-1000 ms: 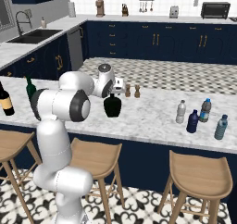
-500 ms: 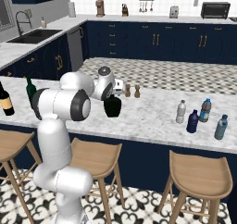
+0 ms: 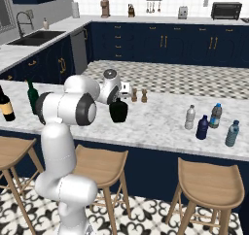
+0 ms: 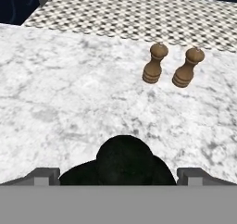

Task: Move the plastic bottles in the middle to the plastics group, and the glass bottles in the middle to the glass group.

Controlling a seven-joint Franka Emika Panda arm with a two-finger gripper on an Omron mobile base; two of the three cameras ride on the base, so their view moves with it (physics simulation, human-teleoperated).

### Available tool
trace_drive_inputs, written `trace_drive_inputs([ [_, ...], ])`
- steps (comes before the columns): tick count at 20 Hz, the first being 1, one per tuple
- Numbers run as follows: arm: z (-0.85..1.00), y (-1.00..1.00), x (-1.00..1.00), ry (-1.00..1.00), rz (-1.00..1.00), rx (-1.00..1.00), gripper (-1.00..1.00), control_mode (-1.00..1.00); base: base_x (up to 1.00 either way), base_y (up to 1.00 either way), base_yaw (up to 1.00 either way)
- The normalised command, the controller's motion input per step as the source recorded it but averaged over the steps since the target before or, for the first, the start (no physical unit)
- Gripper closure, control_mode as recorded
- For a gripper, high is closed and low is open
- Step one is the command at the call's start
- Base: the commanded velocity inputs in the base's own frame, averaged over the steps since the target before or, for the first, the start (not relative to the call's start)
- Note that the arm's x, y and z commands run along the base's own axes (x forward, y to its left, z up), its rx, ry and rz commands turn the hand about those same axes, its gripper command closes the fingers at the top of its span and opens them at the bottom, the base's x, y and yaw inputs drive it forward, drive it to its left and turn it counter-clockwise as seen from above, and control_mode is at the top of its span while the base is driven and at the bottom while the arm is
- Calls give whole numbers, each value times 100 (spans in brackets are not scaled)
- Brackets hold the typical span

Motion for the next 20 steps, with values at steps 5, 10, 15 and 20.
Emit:
trace_drive_inputs([
  [5, -4, 0, 1, 0, 0, 0, -100, -100, 0, 0, 0],
  [10, -1, 0, 0, 0, 0, 0, 100, -100, 0, 0, 0],
  [15, 0, 0, 0, 0, 0, 0, 100, -100, 0, 0, 0],
  [20, 0, 0, 0, 0, 0, 0, 100, -100, 0, 0, 0],
])
